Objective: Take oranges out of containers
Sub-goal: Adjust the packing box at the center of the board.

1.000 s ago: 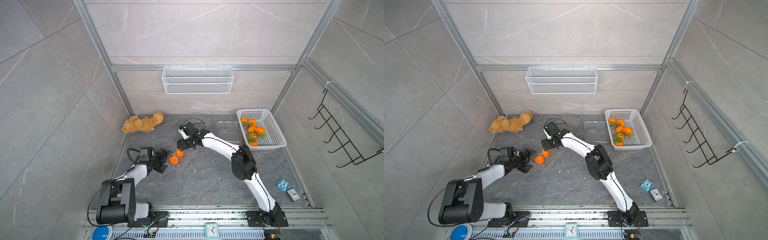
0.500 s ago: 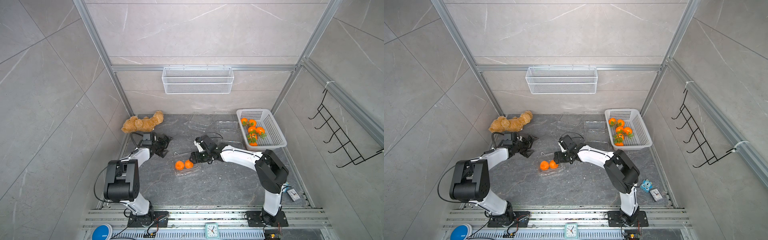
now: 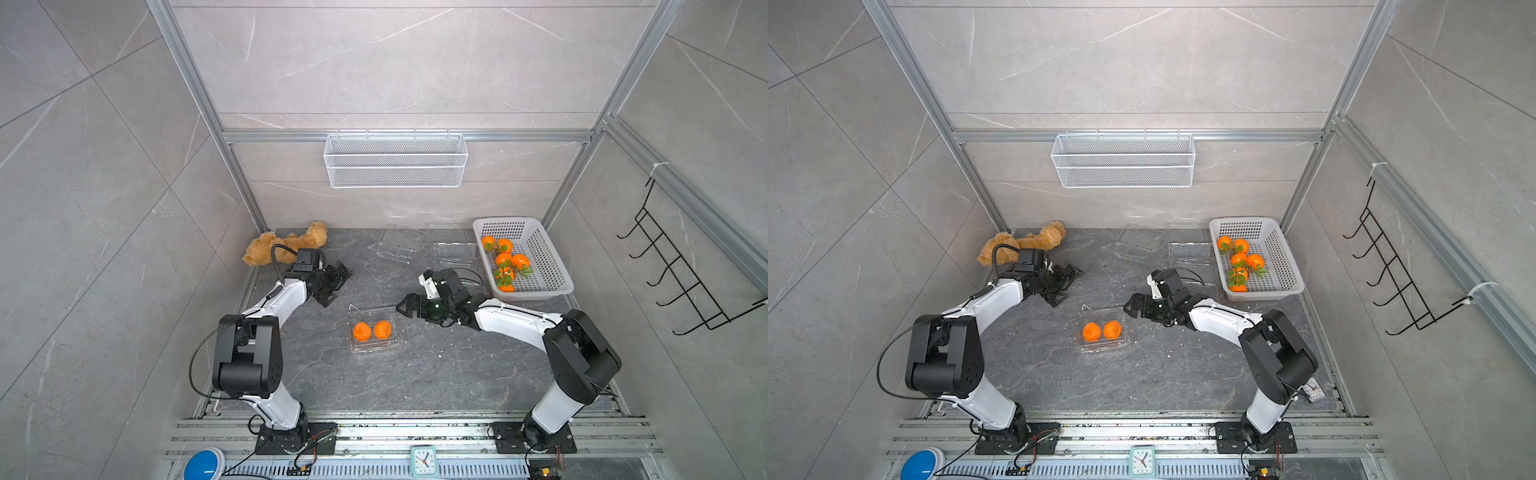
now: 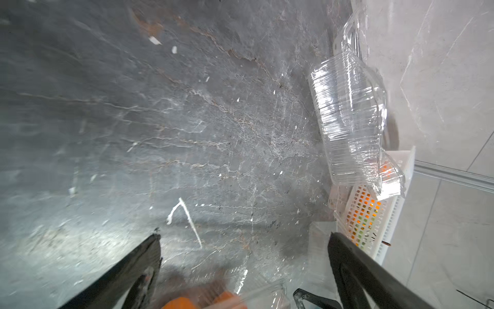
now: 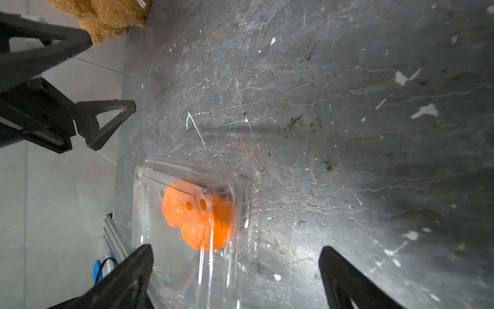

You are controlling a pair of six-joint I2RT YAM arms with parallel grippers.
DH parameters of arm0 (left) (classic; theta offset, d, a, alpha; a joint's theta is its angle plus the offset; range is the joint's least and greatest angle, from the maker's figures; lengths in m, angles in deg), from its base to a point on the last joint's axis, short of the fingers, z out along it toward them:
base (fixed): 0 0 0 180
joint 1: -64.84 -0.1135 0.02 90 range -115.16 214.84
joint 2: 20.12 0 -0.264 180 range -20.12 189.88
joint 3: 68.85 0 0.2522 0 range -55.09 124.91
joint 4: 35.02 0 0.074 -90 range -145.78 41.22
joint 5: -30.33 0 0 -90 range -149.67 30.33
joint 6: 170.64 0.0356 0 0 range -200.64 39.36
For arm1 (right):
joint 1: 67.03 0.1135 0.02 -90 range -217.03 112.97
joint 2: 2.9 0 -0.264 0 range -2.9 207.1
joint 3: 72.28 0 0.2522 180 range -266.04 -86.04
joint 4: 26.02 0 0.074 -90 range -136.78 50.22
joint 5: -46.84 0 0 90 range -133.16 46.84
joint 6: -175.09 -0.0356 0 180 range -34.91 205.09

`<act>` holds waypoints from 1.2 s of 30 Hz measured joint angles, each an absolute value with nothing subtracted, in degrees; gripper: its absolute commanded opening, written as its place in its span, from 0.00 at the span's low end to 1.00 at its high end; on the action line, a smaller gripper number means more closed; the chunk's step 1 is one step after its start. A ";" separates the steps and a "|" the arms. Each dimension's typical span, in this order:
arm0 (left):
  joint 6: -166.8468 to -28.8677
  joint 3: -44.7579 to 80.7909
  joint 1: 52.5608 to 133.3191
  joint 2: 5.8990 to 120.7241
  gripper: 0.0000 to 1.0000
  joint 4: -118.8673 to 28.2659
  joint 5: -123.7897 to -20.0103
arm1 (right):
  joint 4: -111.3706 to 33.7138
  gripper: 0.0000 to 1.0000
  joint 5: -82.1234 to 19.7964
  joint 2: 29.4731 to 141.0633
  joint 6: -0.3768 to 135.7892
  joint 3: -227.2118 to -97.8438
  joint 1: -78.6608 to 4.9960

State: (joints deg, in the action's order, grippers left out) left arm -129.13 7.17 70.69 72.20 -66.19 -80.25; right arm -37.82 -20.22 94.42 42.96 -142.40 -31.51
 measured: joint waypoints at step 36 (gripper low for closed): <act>-128.62 20.31 77.11 82.51 1.00 -66.54 -82.48 | -9.91 0.77 -19.44 103.14 19.60 -137.57 -27.59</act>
